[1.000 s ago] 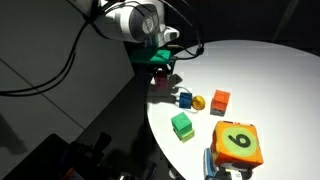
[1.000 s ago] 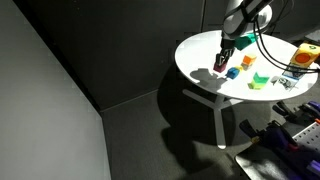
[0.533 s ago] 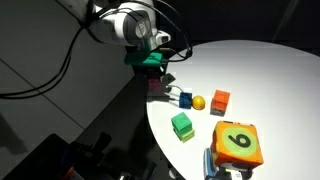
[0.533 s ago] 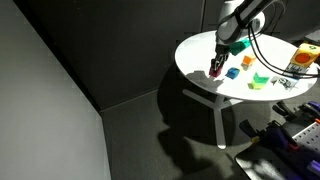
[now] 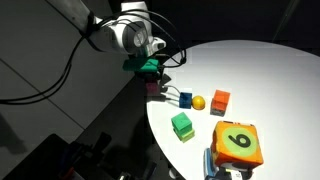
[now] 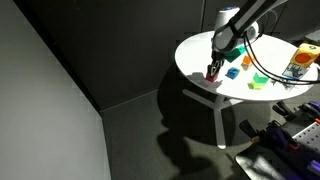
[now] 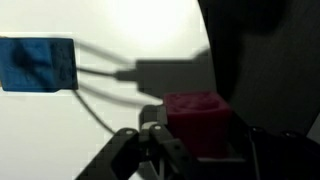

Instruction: Pick up the pink block and place it at the edge of the table

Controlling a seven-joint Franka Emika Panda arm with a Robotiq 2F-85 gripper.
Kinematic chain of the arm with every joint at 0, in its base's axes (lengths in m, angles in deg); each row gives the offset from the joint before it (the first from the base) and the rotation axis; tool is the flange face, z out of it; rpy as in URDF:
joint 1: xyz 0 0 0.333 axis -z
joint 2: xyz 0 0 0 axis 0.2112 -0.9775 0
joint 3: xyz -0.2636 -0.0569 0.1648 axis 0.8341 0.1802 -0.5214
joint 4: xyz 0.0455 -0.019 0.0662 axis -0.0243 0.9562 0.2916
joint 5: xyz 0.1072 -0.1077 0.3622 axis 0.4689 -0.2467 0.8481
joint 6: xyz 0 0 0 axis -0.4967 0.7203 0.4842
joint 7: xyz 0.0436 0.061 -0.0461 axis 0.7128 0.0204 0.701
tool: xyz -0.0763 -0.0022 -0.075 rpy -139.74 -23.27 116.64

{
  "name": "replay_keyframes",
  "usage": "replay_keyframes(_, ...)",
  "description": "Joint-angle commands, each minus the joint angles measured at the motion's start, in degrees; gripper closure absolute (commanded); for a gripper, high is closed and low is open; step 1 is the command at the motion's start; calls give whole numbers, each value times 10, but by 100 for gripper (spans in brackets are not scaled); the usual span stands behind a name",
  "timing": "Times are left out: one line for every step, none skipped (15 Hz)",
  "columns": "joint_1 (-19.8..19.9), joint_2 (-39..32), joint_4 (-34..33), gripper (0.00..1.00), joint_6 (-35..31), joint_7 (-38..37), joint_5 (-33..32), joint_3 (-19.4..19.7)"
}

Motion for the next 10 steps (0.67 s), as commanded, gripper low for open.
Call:
replay_keyframes(-2, -23, -22, 68, -12, -20, -19, 1)
replay_keyframes(0, -28, -22, 68, -18, -17, -18, -2)
replay_keyframes(4, -31, -22, 68, -28, -12, -14, -6)
replay_keyframes(7, -34, -22, 68, -33, -10, -11, -9)
replay_keyframes(8, -37, -21, 68, -40, -9, -10, -10)
replay_keyframes(9, -40, -22, 68, -41, -10, -8, -11)
replay_keyframes(12, -42, -23, 68, -37, -9, -4, -15)
replay_keyframes(13, -44, -24, 68, -37, -9, -4, -15)
replay_keyframes(15, -46, -25, 68, -36, -8, -3, -16)
replay_keyframes(16, -48, -25, 68, -35, -8, -3, -17)
